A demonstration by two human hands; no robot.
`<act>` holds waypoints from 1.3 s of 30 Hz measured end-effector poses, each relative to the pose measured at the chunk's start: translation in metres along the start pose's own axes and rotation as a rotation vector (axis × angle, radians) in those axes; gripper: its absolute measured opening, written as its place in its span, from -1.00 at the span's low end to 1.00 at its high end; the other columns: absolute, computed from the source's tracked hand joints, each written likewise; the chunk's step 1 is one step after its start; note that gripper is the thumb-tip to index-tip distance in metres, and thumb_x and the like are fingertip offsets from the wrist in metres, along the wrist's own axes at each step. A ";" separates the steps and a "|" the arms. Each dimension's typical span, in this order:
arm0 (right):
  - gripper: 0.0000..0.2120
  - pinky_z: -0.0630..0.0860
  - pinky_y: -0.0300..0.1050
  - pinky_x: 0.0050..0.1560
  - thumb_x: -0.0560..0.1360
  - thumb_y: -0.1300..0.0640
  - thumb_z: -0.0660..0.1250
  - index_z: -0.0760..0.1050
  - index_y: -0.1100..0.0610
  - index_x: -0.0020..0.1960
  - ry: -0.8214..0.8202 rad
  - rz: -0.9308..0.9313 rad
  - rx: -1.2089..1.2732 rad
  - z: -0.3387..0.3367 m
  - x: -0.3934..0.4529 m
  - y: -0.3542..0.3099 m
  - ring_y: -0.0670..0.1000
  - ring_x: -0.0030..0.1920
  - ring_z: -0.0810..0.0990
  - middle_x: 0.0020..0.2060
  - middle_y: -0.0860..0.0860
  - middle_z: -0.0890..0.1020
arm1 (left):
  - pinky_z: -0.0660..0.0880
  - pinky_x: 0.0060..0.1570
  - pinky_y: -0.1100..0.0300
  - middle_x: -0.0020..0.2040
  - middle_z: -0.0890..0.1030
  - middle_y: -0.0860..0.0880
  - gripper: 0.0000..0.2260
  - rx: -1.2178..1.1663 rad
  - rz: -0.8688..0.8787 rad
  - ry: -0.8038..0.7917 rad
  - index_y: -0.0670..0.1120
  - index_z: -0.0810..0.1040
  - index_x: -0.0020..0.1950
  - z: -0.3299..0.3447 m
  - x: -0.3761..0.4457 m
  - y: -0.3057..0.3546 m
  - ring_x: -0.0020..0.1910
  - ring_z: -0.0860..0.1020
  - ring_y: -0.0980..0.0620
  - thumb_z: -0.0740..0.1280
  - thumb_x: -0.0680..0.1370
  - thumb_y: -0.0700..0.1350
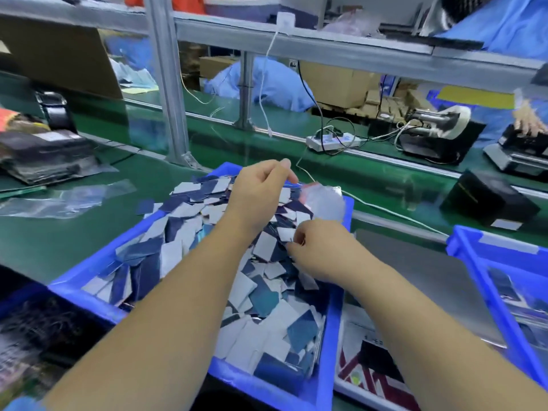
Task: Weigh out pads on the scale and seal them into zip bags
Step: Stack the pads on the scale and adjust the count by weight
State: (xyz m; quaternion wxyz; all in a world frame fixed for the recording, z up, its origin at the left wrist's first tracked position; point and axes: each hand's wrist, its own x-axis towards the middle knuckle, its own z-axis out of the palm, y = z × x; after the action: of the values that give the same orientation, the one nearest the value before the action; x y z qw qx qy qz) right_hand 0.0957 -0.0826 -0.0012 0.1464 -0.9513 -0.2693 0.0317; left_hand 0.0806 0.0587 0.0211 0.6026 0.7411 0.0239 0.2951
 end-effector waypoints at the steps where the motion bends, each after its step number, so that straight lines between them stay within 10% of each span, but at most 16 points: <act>1: -0.70 0.30 -0.13 -0.39 0.51 -0.09 0.26 0.42 0.10 -0.27 -0.001 0.058 0.016 0.007 0.006 -0.004 0.08 -0.26 0.46 -0.31 0.04 0.52 | 0.21 -0.45 0.22 -0.53 0.23 0.09 -0.68 -0.020 -0.001 0.016 0.01 0.62 -0.33 -0.003 0.001 -0.001 -0.50 0.23 0.10 0.23 0.56 0.07; 6: -0.54 0.22 -0.14 -0.43 0.44 -0.29 0.33 0.33 0.06 -0.35 -0.048 0.238 0.209 0.015 0.022 -0.018 0.00 -0.36 0.45 -0.40 0.00 0.49 | 0.16 -0.53 0.30 -0.56 0.19 0.09 -0.66 -0.141 -0.028 0.081 -0.10 0.60 -0.28 -0.016 0.007 0.001 -0.57 0.18 0.09 0.23 0.66 -0.07; 12: -0.64 0.32 -0.10 -0.30 0.19 -0.08 0.58 0.52 0.10 -0.21 -0.127 0.396 0.857 0.012 0.008 -0.017 0.04 -0.37 0.40 -0.39 0.02 0.46 | 0.17 -0.48 0.25 -0.53 0.18 0.11 -0.66 -0.153 -0.010 0.088 -0.06 0.59 -0.29 -0.017 0.006 0.005 -0.52 0.18 0.09 0.23 0.66 -0.07; 19: -0.75 0.44 -0.25 -0.50 0.34 0.18 0.57 0.52 0.10 -0.11 -0.135 0.477 1.205 0.014 0.003 -0.025 0.03 -0.34 0.47 -0.19 0.08 0.56 | 0.20 -0.44 0.25 -0.55 0.21 0.14 -0.66 -0.151 -0.015 0.079 -0.05 0.59 -0.30 -0.017 0.004 0.006 -0.52 0.21 0.13 0.23 0.66 -0.06; 25: -0.67 0.44 0.00 -0.10 0.37 -0.13 0.53 0.49 0.06 -0.11 0.009 0.447 1.052 0.023 0.011 -0.031 0.10 -0.12 0.53 -0.16 0.04 0.58 | 0.22 -0.40 0.20 -0.53 0.18 0.13 -0.66 -0.156 -0.026 0.086 -0.07 0.59 -0.30 -0.018 0.005 0.005 -0.51 0.19 0.10 0.23 0.65 -0.06; 31: -0.66 0.41 -0.33 -0.54 0.31 0.16 0.62 0.54 0.06 -0.01 0.051 0.451 1.030 0.025 0.008 -0.029 -0.09 -0.43 0.62 -0.14 0.06 0.65 | 0.21 -0.46 0.23 -0.54 0.19 0.11 -0.65 -0.142 -0.028 0.100 -0.06 0.59 -0.31 -0.017 0.006 0.004 -0.52 0.18 0.09 0.23 0.65 -0.06; 39: -0.67 0.34 -0.26 -0.54 0.35 0.30 0.55 0.53 0.06 0.01 0.058 0.422 1.051 0.003 -0.003 -0.015 -0.04 -0.56 0.46 -0.40 0.07 0.60 | 0.22 -0.43 0.21 -0.54 0.22 0.11 -0.66 -0.145 -0.016 0.116 -0.05 0.58 -0.31 -0.018 0.008 0.000 -0.52 0.23 0.11 0.22 0.62 -0.02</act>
State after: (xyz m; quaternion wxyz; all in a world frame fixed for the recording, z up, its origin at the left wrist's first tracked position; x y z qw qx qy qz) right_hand 0.0857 -0.0714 0.0004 0.5982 -0.7842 -0.0173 0.1639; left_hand 0.0781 0.0778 0.0263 0.6545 0.6771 0.0431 0.3336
